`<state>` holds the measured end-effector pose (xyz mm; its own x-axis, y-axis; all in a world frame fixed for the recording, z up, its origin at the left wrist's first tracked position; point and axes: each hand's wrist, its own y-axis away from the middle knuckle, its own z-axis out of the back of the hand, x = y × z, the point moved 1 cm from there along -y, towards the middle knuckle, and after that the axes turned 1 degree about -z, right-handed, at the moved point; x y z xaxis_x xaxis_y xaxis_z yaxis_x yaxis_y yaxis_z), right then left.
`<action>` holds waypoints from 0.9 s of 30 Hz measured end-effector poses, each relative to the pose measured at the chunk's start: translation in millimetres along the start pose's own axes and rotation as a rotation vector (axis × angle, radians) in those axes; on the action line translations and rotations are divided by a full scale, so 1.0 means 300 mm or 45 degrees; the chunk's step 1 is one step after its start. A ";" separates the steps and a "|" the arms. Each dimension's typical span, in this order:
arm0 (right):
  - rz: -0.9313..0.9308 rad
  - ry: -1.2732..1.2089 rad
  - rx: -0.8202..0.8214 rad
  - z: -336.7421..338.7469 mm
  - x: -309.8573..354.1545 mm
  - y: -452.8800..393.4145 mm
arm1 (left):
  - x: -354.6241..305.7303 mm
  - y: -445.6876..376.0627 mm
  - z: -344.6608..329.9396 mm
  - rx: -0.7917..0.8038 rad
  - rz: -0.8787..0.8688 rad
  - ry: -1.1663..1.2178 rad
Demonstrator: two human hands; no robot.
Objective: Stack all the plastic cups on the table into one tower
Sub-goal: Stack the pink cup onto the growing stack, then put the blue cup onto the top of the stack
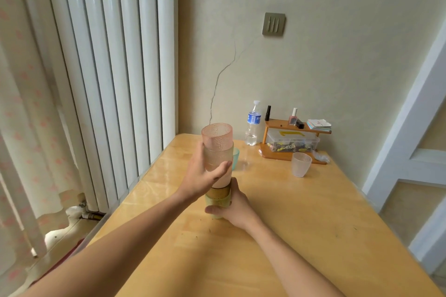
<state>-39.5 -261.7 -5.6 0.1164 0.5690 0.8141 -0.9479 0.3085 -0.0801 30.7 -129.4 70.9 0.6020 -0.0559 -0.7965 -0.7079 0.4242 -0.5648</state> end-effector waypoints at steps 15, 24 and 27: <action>-0.005 0.378 -0.156 0.277 -0.206 -0.276 | 0.061 -0.086 -0.078 -0.146 -0.150 0.070; -0.153 0.150 -0.220 0.148 -0.066 -0.518 | 0.075 -0.119 -0.069 -0.178 -0.111 0.141; -0.175 -0.054 -0.263 0.118 -0.017 -0.525 | 0.085 -0.119 -0.075 -0.166 -0.114 0.132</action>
<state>98.6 -340.0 23.3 0.2233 0.4798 0.8485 -0.8427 0.5325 -0.0794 63.0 -166.3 65.8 0.6282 -0.1842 -0.7560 -0.6991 0.2930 -0.6523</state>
